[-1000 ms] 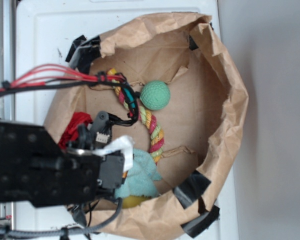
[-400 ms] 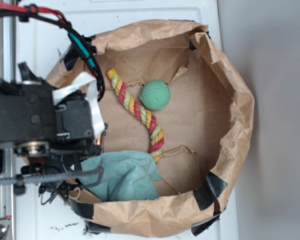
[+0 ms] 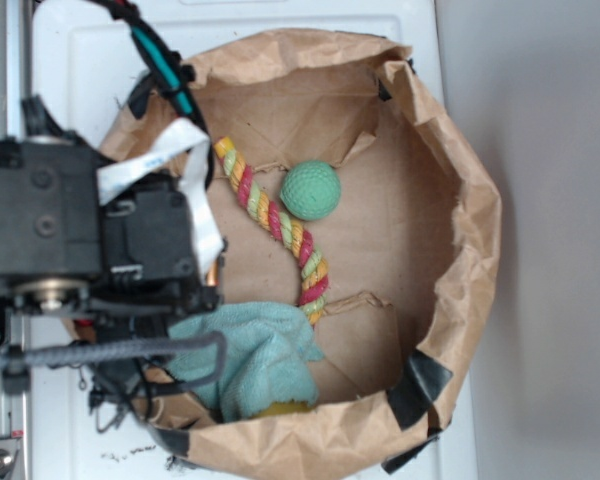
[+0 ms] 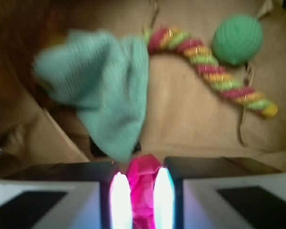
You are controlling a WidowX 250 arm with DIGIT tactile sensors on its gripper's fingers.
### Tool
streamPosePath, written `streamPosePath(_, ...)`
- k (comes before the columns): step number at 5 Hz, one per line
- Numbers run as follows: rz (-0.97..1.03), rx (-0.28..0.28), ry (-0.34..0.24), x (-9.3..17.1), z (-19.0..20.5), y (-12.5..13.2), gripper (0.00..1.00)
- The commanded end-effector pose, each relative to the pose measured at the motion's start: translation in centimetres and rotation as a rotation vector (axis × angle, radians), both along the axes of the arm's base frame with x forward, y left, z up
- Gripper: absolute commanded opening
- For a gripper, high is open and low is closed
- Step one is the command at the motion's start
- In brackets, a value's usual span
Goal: Grab the red paper.
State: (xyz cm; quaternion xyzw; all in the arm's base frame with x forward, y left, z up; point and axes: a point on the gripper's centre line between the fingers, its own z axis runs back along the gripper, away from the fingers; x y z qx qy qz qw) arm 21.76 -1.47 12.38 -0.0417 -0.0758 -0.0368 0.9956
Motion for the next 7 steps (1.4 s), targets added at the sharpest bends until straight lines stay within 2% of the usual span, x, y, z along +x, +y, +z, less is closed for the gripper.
streamPosePath(1, 0.111, 0.051, -0.123, 2.8, 3.2, 3.5, 0.00)
streamPosePath(2, 0.159, 0.054, -0.180, 3.2, 4.8, 4.4, 0.00)
streamPosePath(4, 0.222, 0.045, -0.214, 3.3, 7.1, 4.8, 0.00)
streamPosePath(5, 0.303, 0.035, -0.153, 3.5, 7.8, 4.3, 0.00)
streamPosePath(6, 0.311, 0.025, -0.142, 3.8, 8.1, 3.8, 0.00)
streamPosePath(7, 0.298, 0.045, -0.141, 3.9, 7.6, 3.7, 0.00)
